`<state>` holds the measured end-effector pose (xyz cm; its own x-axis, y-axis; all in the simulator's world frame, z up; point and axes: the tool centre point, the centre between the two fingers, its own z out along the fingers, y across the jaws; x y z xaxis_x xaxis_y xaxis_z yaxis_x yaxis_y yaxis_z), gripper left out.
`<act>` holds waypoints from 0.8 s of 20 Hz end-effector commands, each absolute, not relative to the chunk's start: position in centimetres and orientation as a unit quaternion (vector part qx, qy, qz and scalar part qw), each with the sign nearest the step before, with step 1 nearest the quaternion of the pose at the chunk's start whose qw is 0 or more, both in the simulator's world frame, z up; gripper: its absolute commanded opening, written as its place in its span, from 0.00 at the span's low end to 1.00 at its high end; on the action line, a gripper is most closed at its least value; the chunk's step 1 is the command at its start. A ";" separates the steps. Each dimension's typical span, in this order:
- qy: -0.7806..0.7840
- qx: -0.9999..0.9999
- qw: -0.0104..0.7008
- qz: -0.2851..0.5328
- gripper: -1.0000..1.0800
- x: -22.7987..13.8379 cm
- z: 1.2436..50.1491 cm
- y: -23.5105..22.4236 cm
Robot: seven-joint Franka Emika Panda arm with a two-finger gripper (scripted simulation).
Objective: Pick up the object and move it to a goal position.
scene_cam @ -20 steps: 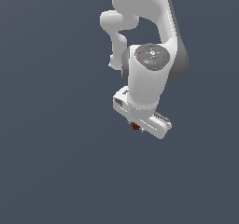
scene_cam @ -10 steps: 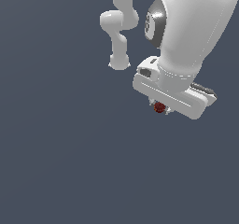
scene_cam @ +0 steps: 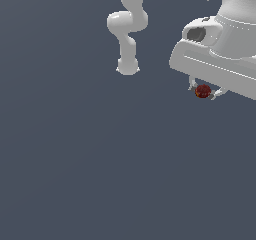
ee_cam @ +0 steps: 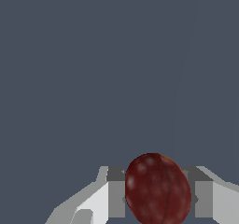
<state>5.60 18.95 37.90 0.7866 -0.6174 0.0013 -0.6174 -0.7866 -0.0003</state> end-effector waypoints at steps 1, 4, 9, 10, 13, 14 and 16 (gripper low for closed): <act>-0.327 0.945 0.000 0.000 0.00 5.4 39.7 20.1; -0.327 0.945 0.000 0.000 0.00 5.3 41.4 21.4; -0.327 0.945 0.000 0.000 0.00 5.2 43.7 23.0; -0.327 0.945 0.000 0.000 0.00 5.1 44.1 23.2; -0.327 0.945 0.000 0.000 0.00 5.1 44.9 23.8; -0.327 0.945 0.000 0.000 0.00 5.1 45.1 24.0; -0.327 0.945 0.000 0.000 0.00 5.1 45.5 24.3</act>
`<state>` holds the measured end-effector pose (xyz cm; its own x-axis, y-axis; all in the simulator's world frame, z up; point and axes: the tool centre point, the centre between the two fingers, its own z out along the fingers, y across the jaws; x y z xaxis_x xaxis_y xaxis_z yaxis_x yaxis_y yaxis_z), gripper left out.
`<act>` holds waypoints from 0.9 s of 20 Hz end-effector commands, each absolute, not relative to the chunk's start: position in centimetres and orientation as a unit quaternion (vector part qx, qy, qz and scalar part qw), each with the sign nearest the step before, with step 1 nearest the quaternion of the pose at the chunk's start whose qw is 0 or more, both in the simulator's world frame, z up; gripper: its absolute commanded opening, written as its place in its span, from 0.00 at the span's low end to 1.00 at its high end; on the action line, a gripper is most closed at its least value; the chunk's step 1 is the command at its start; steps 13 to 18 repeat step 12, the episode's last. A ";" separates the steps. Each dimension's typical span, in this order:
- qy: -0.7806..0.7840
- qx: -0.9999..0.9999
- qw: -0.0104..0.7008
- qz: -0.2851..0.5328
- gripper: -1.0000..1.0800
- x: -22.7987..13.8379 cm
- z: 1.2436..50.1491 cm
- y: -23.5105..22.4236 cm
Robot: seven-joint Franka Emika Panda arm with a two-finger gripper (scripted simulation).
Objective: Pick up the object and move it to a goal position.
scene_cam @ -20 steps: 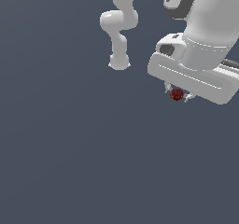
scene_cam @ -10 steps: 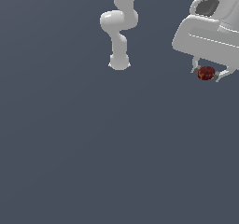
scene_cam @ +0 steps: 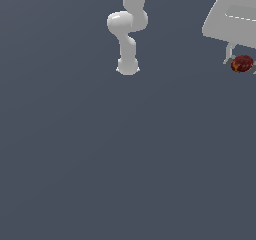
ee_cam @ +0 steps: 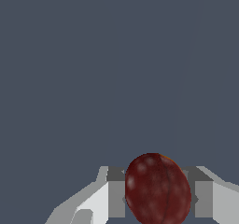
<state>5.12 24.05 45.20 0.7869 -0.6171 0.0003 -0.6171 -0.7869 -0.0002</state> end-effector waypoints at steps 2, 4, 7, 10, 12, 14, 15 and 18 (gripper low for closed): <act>0.327 -0.945 0.000 0.000 0.00 5.1 45.8 24.4; 0.327 -0.945 0.000 0.000 0.00 5.1 46.0 24.6; 0.327 -0.945 0.000 0.000 0.00 5.1 46.2 24.7; 0.327 -0.945 0.000 0.000 0.00 5.2 46.3 24.8; 0.327 -0.945 0.000 0.000 0.00 5.2 46.3 24.8; 0.327 -0.945 0.000 0.000 0.00 5.2 46.3 24.8; 0.327 -0.945 0.000 0.000 0.00 5.2 46.3 24.8; 0.327 -0.945 0.000 0.000 0.00 5.2 46.3 24.8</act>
